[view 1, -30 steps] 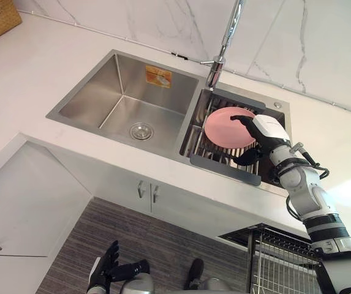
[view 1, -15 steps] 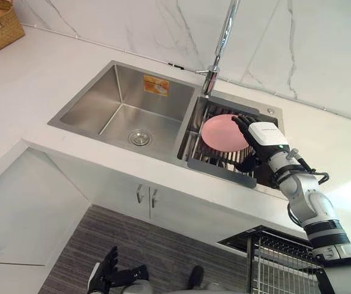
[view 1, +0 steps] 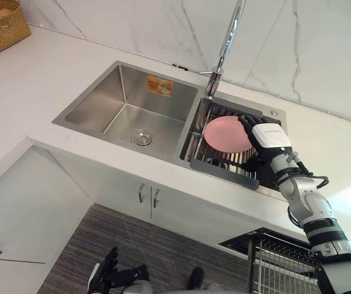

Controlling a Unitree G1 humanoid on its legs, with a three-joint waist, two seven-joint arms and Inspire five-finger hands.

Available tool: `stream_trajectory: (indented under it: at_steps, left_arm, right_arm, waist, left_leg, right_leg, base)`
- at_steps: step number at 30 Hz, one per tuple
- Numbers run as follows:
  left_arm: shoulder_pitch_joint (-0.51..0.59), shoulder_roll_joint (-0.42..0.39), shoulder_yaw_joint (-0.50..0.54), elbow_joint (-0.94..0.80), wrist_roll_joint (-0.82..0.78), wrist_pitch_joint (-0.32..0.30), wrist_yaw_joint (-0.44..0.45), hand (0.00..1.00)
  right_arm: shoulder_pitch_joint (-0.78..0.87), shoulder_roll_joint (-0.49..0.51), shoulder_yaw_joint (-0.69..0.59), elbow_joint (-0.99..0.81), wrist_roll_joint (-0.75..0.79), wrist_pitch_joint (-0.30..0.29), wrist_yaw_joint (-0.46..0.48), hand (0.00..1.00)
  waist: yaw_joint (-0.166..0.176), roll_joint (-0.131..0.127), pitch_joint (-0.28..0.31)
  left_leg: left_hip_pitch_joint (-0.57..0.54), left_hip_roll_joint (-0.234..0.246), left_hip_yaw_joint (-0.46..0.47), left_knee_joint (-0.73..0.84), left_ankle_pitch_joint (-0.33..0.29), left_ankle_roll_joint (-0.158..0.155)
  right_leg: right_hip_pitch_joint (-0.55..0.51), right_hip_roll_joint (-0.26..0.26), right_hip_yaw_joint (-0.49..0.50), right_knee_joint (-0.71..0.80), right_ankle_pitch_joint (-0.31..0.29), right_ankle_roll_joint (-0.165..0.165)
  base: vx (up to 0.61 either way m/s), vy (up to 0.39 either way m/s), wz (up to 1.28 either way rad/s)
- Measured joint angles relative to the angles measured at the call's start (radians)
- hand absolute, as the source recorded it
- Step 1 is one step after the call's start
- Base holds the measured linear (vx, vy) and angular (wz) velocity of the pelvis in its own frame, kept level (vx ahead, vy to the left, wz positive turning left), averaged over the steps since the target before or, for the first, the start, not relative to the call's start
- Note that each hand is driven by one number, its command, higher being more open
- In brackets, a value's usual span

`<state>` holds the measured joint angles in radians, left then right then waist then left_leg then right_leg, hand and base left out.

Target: Walk over to the sink, pick up the cup, carry it to the dishwasher, place the cup inside the dishwasher, then close the dishwasher door

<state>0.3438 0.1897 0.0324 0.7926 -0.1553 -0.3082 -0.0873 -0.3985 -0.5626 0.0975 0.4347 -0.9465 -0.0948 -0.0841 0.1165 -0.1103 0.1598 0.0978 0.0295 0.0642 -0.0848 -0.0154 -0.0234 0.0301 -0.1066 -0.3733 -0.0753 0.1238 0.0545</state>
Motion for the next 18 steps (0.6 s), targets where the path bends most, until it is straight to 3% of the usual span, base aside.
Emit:
stream_trajectory:
  at_steps: [8,18]
  left_arm:
    - [0.0,0.003,0.0,-0.017,-0.004,0.0,-0.006,1.0]
    - [-0.013,0.013,0.001,-0.076,-0.045,-0.006,-0.026,1.0]
  right_arm:
    - [-0.118,-0.014,0.068,0.132,0.002,0.025,-0.038,1.0]
    - [-0.247,-0.035,0.091,0.185,0.013,0.046,-0.08,1.0]
  waist:
    - [0.012,-0.007,0.01]
    - [0.037,-0.027,0.102]
  left_leg:
    - [-0.043,-0.006,-0.025,0.014,0.002,0.002]
    - [-0.102,-0.009,-0.045,0.059,-0.003,0.003]
  right_leg:
    - [-0.026,-0.008,-0.019,0.005,0.002,0.003]
    - [-0.062,-0.015,-0.023,0.021,0.003,0.003]
  base:
    - [0.01,0.006,0.1]
    - [0.0,0.007,0.05]
